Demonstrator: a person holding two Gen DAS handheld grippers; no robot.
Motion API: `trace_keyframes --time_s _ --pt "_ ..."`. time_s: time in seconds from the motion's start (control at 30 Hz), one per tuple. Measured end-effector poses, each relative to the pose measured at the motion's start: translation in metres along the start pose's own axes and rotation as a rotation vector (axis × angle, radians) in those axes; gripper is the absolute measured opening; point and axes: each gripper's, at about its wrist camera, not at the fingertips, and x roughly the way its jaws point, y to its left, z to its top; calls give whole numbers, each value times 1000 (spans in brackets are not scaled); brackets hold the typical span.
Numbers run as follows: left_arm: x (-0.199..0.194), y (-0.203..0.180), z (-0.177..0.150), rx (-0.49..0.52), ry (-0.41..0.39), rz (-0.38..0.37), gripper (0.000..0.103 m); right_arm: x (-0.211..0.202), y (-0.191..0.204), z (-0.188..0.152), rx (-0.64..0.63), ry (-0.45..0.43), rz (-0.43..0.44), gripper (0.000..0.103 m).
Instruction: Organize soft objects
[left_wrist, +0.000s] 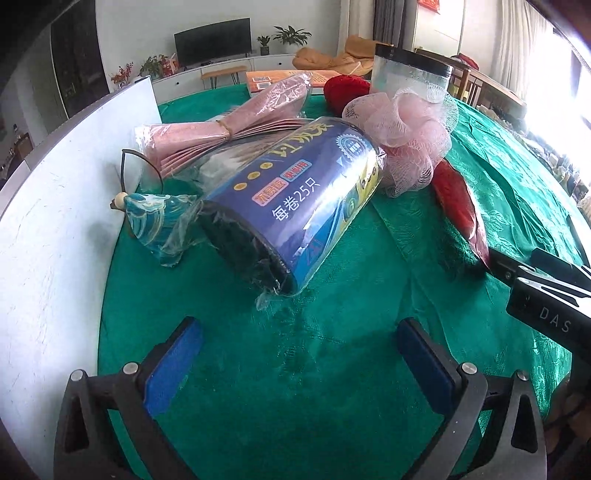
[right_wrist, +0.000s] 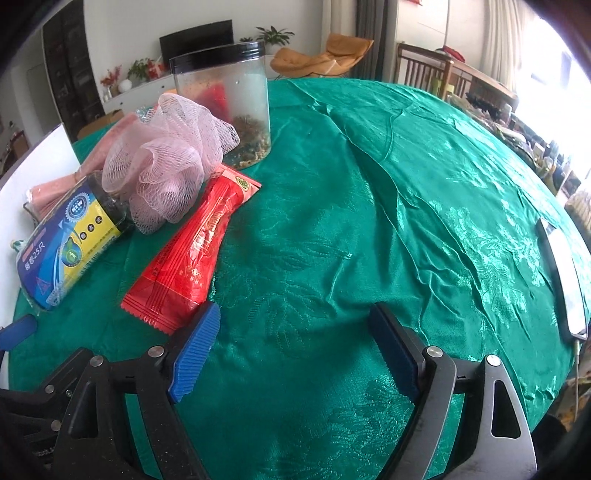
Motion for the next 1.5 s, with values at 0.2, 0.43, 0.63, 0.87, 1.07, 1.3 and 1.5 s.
trace_keyframes --time_s 0.2,0.43,0.63,0.87,1.07,1.3,1.5 --pt "2 1 5 13 53 -6 103 0 0 0 -1 0 0 86" --pt "7 7 15 36 110 -21 103 0 0 0 -1 0 0 86" --pt "3 11 7 48 17 -34 103 0 1 0 -1 0 -1 86" --pt "5 12 10 51 13 -36 103 0 1 0 -1 0 -1 86" --pt "5 12 10 50 13 -36 103 0 1 0 -2 0 -2 86" --pt "5 12 10 50 13 -35 103 0 1 0 -2 0 -2 86" --pt "5 12 10 50 13 -35 103 0 1 0 -2 0 -2 86"
